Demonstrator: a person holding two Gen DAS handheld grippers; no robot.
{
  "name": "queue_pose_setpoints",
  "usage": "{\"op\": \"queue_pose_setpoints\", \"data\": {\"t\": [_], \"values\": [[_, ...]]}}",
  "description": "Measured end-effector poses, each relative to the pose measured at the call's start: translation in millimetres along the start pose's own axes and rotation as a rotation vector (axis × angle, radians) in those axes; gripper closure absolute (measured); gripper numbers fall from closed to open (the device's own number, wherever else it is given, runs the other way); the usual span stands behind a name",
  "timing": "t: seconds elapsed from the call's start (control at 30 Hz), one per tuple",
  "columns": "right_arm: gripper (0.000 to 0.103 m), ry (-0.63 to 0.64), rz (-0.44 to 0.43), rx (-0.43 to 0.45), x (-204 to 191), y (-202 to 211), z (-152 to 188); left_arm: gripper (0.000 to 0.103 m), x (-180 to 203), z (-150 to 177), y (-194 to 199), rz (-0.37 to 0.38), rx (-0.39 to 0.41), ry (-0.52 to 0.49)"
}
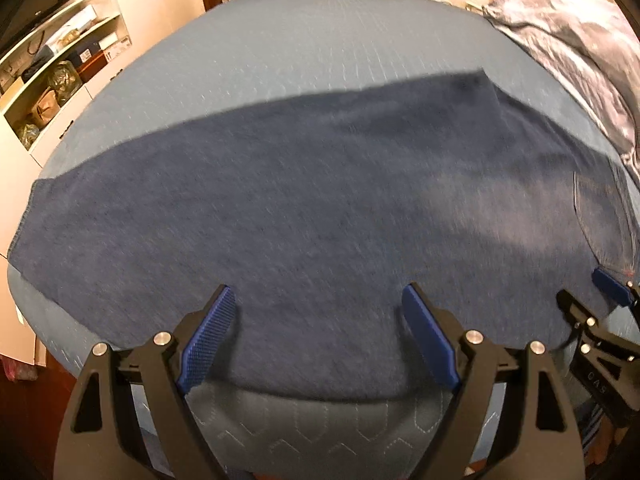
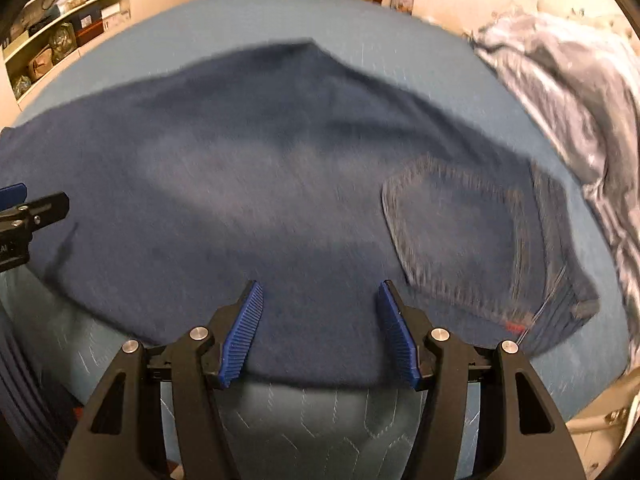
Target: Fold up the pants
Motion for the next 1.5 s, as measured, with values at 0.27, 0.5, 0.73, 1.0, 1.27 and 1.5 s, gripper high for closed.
{"op": "queue_pose_setpoints", "data": {"t": [0.27, 0.5, 0.73, 1.0, 1.27, 1.5], "values": [[0.045, 0.011, 0.017, 0.002, -0.2, 0.8, 2.7, 0.017, 3.7, 12.7, -9.0, -0.007, -0.020, -0.002], [0.045, -0.061, 0.026, 0.125, 21.2, 34.7, -10.6, 0.017, 5.4, 14.9, -13.4, -0.010, -0.022, -0.018], [0.041, -0.149, 0.094, 0.007, 75.6, -6.1, 2.9, 0.013, 1.6, 13.8, -14.2, -0.013, -0.025, -0.027], [0.038, -0.130, 0.113, 0.032, 68.2, -2.5, 12.8, 0.011, 3.4, 11.0, -15.4, -0.018, -0.029, -0.025], [0.032, -0.126, 0.105, 0.025, 73.4, -5.6, 11.8, 0.039, -56.9, -77.5, -26.2, 0.123, 0.082, 0.091], [0.030, -0.137, 0.038, 0.012, 83.1, -4.0, 7.6, 0.054, -89.4, -140.7, -61.3, 0.096, 0.090, 0.063]]}}
Point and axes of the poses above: each gripper's, at about its wrist camera, not at the fingertips, and y roughly against the way its jaws point, x to its right, z to its underside, the point moved 9 cm from there along -y, roughly the way its jaws point, and after that the axes turned 9 degrees about -x, right-handed, at the moved point
